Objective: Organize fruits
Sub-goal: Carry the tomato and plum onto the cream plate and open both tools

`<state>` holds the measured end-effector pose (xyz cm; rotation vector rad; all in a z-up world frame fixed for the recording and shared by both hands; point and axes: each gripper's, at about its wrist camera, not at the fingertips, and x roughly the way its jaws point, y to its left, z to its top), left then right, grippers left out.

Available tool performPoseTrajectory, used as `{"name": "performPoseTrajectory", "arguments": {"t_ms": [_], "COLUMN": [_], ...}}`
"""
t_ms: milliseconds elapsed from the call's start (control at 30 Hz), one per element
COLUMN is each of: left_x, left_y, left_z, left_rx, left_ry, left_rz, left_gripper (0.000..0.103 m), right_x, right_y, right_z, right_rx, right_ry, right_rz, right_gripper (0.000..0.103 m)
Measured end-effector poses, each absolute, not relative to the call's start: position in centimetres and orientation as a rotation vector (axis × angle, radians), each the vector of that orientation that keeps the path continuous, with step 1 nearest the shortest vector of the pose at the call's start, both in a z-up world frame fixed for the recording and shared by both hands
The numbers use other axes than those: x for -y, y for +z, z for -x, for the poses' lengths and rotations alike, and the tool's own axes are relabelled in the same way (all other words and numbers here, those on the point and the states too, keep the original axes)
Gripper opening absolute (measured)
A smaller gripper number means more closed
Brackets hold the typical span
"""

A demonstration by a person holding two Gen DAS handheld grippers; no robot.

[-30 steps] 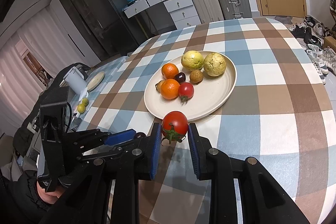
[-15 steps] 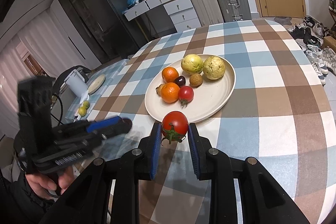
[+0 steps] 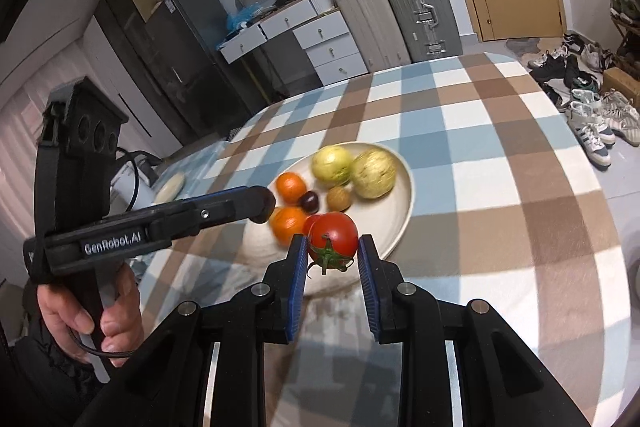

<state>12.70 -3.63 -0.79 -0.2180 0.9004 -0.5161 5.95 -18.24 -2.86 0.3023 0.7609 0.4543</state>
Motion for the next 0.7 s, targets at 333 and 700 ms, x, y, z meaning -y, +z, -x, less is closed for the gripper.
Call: {"name": "performPoseTrajectory", "arguments": {"t_ms": [333,700], "left_x": [5.4,5.9], "left_y": [-4.3,-6.6], "left_z": [-18.2,-20.4], "left_rx": [-0.987,-1.036], "left_ry": [-0.565,-0.547], "left_rz": [0.249,0.258], "left_gripper": [0.020,0.021], "right_x": [17.5,16.5], "right_y": [-5.2,-7.2], "right_z": [-10.8,-11.7], "right_rx": [-0.791,-0.841], "right_ry": [0.472,0.461], "right_rz": [-0.257,-0.198], "right_gripper": [0.026,0.026]}}
